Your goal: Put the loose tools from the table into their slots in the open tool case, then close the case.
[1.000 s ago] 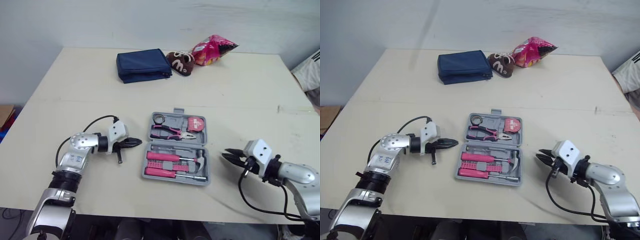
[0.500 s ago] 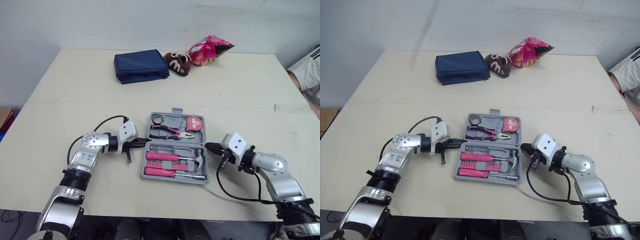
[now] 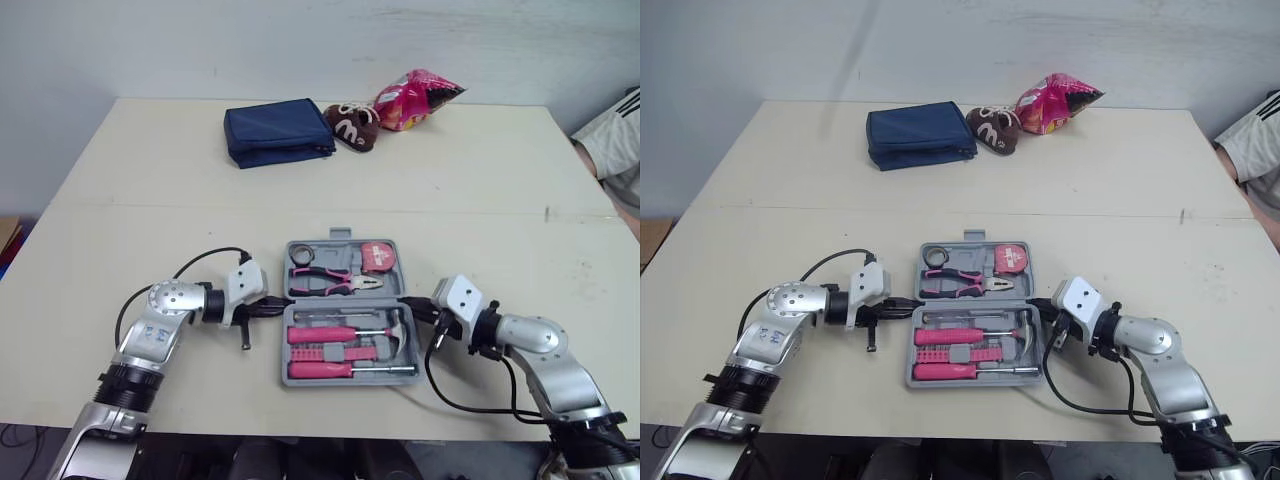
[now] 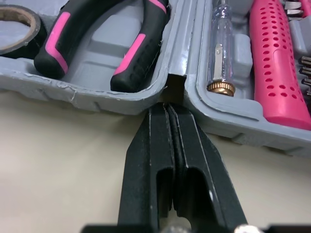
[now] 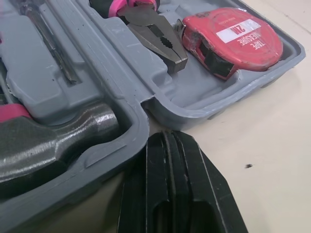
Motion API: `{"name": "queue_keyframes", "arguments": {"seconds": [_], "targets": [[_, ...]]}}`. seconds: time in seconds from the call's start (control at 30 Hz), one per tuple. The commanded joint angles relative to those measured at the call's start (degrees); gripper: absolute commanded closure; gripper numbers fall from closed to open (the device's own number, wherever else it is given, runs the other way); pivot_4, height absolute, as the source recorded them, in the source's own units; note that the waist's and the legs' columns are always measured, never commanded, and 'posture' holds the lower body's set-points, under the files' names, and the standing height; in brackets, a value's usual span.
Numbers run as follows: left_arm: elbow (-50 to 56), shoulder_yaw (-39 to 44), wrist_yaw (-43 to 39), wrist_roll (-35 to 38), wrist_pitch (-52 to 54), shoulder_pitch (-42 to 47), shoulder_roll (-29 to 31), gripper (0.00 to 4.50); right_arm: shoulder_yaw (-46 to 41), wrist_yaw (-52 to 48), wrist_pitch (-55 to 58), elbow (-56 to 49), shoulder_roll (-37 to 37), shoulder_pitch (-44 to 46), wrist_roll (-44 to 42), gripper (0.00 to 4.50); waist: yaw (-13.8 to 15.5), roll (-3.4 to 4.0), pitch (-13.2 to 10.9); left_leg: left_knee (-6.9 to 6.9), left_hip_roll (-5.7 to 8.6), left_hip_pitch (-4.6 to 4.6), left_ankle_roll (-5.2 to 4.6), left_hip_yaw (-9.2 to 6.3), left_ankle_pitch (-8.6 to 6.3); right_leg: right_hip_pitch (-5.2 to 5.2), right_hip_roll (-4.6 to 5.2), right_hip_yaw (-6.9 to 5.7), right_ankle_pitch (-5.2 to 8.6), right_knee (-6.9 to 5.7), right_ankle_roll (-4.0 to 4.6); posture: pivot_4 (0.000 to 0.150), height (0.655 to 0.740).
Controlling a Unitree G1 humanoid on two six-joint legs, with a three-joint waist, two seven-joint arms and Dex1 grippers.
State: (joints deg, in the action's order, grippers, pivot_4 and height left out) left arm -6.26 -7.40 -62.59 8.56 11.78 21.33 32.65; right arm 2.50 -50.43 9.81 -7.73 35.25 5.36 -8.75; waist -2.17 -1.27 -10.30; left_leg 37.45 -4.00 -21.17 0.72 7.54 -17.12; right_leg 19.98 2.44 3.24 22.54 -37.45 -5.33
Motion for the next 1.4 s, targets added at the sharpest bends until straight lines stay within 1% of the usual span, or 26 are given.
{"name": "queue_keyframes", "arguments": {"seconds": [0.03,0.27,0.4,0.53,0.6,0.63,0.67,0.7,0.73,0.8,0.9,0.97,1.03,1.1,1.13,1.2,1.27,1.3,1.33,1.37,1.4], "targets": [[2.72,-0.77,0.91,0.30,1.03,-1.47,-0.11,4.50,2.90,-1.13,1.59,-6.09,-1.01,-2.01,-2.10,4.46,-0.08,0.00,0.00,-0.02,0.00,0.01,0.00,0.01,0.00,0.00,0.00,0.00,0.00,0.00,0.00,0.150,0.7400],[3.54,-1.11,1.57,-0.31,1.96,-2.41,0.30,4.50,2.33,0.07,4.71,-9.83,-0.88,-4.34,-2.21,4.46,-0.34,-0.01,0.00,-0.11,0.02,0.04,0.04,-0.01,0.02,0.00,-0.01,0.00,0.00,0.00,0.00,0.150,0.7400],[2.90,-0.94,2.09,-0.79,1.93,-2.48,0.89,4.50,0.83,0.12,4.83,-9.49,0.65,-5.32,-1.39,4.46,-0.46,-0.01,0.00,-0.13,0.02,0.03,0.04,-0.01,0.02,0.01,-0.01,0.00,0.00,0.03,0.00,0.150,0.7400],[1.56,-0.15,2.69,-1.22,1.51,-2.32,2.23,4.50,-2.14,0.64,4.06,-7.65,3.02,-5.53,-0.84,4.46,-0.46,-0.01,0.00,-0.13,0.04,0.04,0.03,-0.01,0.02,0.00,0.01,0.00,0.00,0.04,0.00,0.150,0.7400],[1.02,1.45,2.63,-0.05,1.67,-2.40,3.10,4.50,-5.07,1.80,2.62,-6.92,4.18,-5.59,-0.90,4.46,-0.47,-0.01,0.00,-0.13,0.05,0.03,0.03,-0.01,0.02,0.00,0.02,0.00,0.00,0.04,0.00,0.150,0.7400],[0.95,2.32,2.68,0.84,2.56,-2.48,3.44,4.50,-6.16,0.69,4.50,-7.54,5.11,-6.24,-2.74,4.46,-0.49,-0.01,0.00,-0.13,0.06,0.02,0.03,0.00,0.02,0.01,0.02,0.00,0.00,0.04,0.00,0.150,0.7400],[0.75,3.60,3.13,1.74,2.82,-2.49,3.66,4.50,-7.35,-0.24,5.33,-8.06,5.98,-6.93,-3.99,4.17,-0.48,0.00,0.00,-0.13,0.06,0.02,0.03,0.00,0.02,0.01,0.02,0.01,0.00,0.04,0.00,0.150,0.7400],[0.82,5.13,3.03,3.51,4.52,-2.49,4.00,4.25,-8.27,-2.43,9.35,-9.13,8.02,-8.07,-6.48,3.84,-0.49,-0.01,0.00,-0.14,0.06,0.02,0.02,0.00,0.02,0.01,0.03,0.01,0.00,0.04,0.00,0.150,0.7400],[1.01,5.96,2.24,4.84,5.36,-2.56,4.47,3.96,-9.10,-4.33,10.54,-9.71,9.76,-8.88,-7.82,3.58,-0.50,-0.02,-0.02,-0.15,0.06,0.01,0.02,0.00,0.01,0.03,0.03,0.01,0.00,0.05,0.00,0.150,0.7400],[2.33,8.17,2.17,7.29,7.90,-2.12,5.38,3.17,-12.98,-3.16,15.61,-11.36,10.72,-8.88,-11.63,2.60,-0.60,-0.17,-0.10,-0.21,0.04,-0.02,0.02,-0.02,0.02,0.07,0.03,0.00,0.00,0.05,0.00,0.150,0.7400],[5.25,8.75,3.55,9.00,16.61,-0.34,7.18,1.75,-15.13,2.58,32.21,-15.24,14.20,-7.16,-12.59,1.04,-0.71,-0.16,-0.12,-0.22,0.06,-0.07,0.02,-0.03,0.02,0.16,0.09,0.01,0.00,-0.01,0.01,0.150,0.7400],[7.47,8.09,4.75,9.98,23.99,1.25,8.26,0.85,-17.69,5.73,44.91,-17.35,13.10,-2.78,-19.13,0.05,-0.75,-0.26,-0.17,-0.22,0.09,-0.16,0.02,-0.04,0.03,0.26,0.12,0.03,0.00,-0.04,0.01,0.150,0.7400],[9.19,7.61,6.68,11.45,31.99,3.93,8.10,0.05,-20.66,9.18,63.03,-18.20,10.56,4.95,-24.91,0.00,-0.93,-0.31,-0.20,-0.22,0.09,-0.20,0.06,-0.06,0.06,0.33,0.12,0.03,0.00,-0.10,0.01,0.150,0.7400],[10.54,6.65,8.73,12.64,39.66,7.05,7.35,0.05,-22.27,11.08,76.24,-18.20,7.68,11.74,-27.87,0.00,-0.89,-0.32,-0.21,-0.22,0.08,-0.31,0.10,-0.08,0.10,0.47,0.10,0.03,0.00,-0.18,0.01,0.150,0.7400],[10.94,6.22,10.15,12.83,42.73,8.48,6.71,0.05,-22.80,12.95,79.89,-17.55,6.08,14.34,-28.85,0.00,-0.85,-0.32,-0.21,-0.23,0.08,-0.37,0.15,-0.09,0.13,0.55,0.09,0.02,0.00,-0.20,0.01,0.150,0.7400],[11.46,5.67,12.88,12.86,47.33,10.54,5.69,0.05,-23.26,18.46,82.57,-14.94,3.43,18.01,-31.63,0.00,-0.84,-0.32,-0.21,-0.27,0.09,-0.44,0.21,-0.11,0.20,0.63,0.07,0.01,0.01,-0.19,0.03,0.150,0.7400],[11.78,4.68,14.61,13.02,51.35,12.24,4.83,0.05,-20.70,22.49,82.69,-14.06,3.72,19.78,-33.24,0.00,-0.76,-0.32,-0.21,-0.28,0.10,-0.58,0.21,-0.10,0.23,0.75,0.06,0.01,0.01,-0.12,0.04,0.150,0.7400],[11.95,3.78,15.68,12.68,53.39,13.04,4.66,0.05,-18.40,24.33,82.69,-13.88,4.54,20.47,-33.52,0.00,-0.73,-0.32,-0.21,-0.26,0.12,-0.73,0.20,-0.09,0.24,0.89,0.07,0.01,0.01,-0.12,0.04,0.150,0.7400],[12.18,2.48,16.80,12.00,55.25,13.77,4.92,0.05,-17.07,26.46,82.69,-13.10,4.59,21.17,-34.28,0.00,-0.78,-0.32,-0.21,-0.18,0.14,-1.08,0.16,-0.08,0.27,1.25,0.09,0.02,0.01,-0.19,0.04,0.150,0.7400],[12.50,1.32,17.39,11.31,55.34,14.18,5.30,0.05,-16.93,28.41,82.69,-12.63,3.61,21.92,-34.70,0.00,-0.81,-0.32,-0.21,-0.10,0.16,-1.38,0.13,-0.02,0.30,1.60,0.11,0.07,0.01,-0.35,0.03,0.150,0.7400],[12.78,0.63,18.07,10.93,55.67,14.52,5.42,0.05,-16.93,30.29,82.69,-12.10,2.78,22.70,-35.54,0.00,-0.82,-0.32,-0.21,-0.03,0.16,-1.45,0.11,-0.04,0.31,1.65,0.13,0.06,0.01,-0.38,0.03,0.150,0.7400]]}}
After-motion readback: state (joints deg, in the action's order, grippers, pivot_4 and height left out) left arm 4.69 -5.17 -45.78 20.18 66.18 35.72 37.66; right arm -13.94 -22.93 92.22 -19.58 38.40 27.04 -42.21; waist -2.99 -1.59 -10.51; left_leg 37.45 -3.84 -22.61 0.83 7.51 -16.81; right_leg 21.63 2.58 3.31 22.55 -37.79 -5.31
